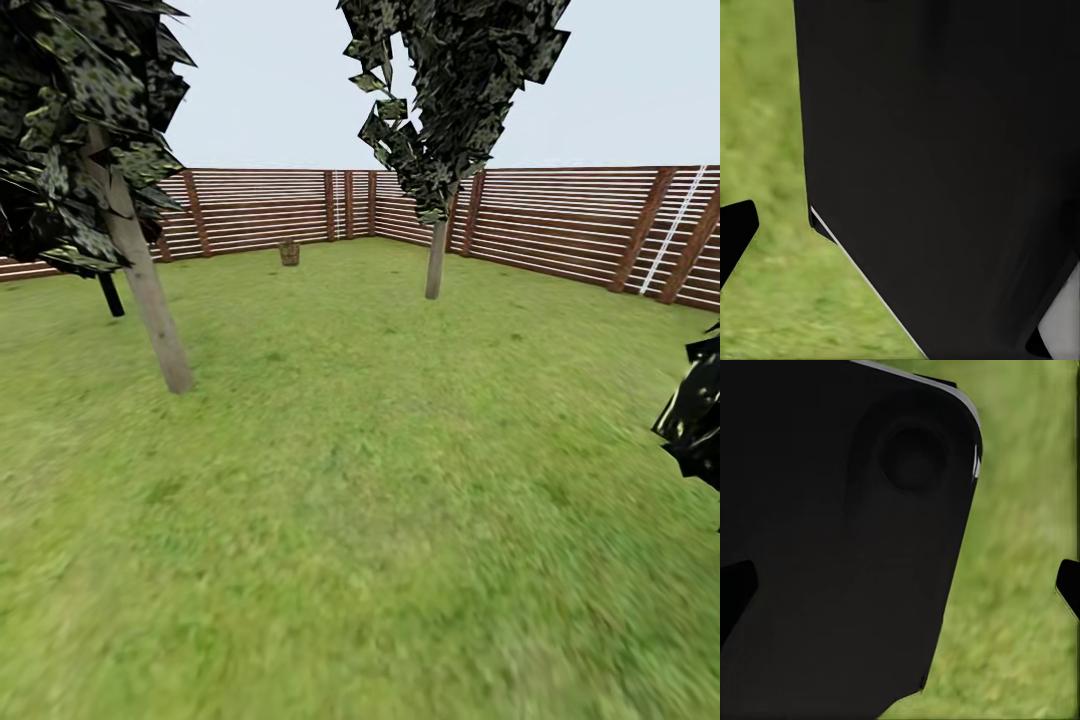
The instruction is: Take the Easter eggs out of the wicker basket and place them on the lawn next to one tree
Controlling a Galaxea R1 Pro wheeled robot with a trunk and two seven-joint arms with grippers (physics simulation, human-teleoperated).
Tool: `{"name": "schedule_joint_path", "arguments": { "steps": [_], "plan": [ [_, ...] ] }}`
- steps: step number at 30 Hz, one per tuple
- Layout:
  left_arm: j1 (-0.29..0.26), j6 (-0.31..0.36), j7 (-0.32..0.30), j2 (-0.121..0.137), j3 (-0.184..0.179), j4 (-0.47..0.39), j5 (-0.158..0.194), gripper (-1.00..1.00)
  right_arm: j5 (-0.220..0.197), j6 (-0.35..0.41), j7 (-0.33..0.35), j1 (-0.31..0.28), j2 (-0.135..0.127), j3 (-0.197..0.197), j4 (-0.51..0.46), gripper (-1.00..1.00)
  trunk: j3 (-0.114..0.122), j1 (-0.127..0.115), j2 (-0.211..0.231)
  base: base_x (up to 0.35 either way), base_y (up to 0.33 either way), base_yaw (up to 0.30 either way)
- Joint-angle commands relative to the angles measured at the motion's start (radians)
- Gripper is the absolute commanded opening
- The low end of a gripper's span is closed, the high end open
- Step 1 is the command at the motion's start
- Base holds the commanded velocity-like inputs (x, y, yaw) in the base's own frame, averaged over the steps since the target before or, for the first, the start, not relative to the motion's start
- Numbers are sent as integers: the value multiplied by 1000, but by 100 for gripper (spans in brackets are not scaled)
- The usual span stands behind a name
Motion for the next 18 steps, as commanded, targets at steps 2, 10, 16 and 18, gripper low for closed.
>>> {"name": "schedule_joint_path", "arguments": {
  "steps": [2, 10, 16, 18],
  "plan": [
    [0, 1, 1, 0, 8, -1, 0, 100, 6, -2, -1, -1, 0, 4, 1, 100, -1, 1, 0, 331, 0, 0],
    [0, 1, 1, 0, 8, -1, 1, 100, 5, -2, -1, -1, -1, 4, 1, 100, -1, 1, 0, 331, 0, 0],
    [0, 2, 1, 0, 8, -1, 3, 100, 6, -2, -1, -1, 0, 4, 1, 100, -1, 1, 0, 331, 0, 0],
    [0, 2, 1, 1, 8, -1, 4, 100, 6, -2, -1, -1, -2, 4, 1, 100, -1, 1, 0, 331, 0, 0]
  ]
}}
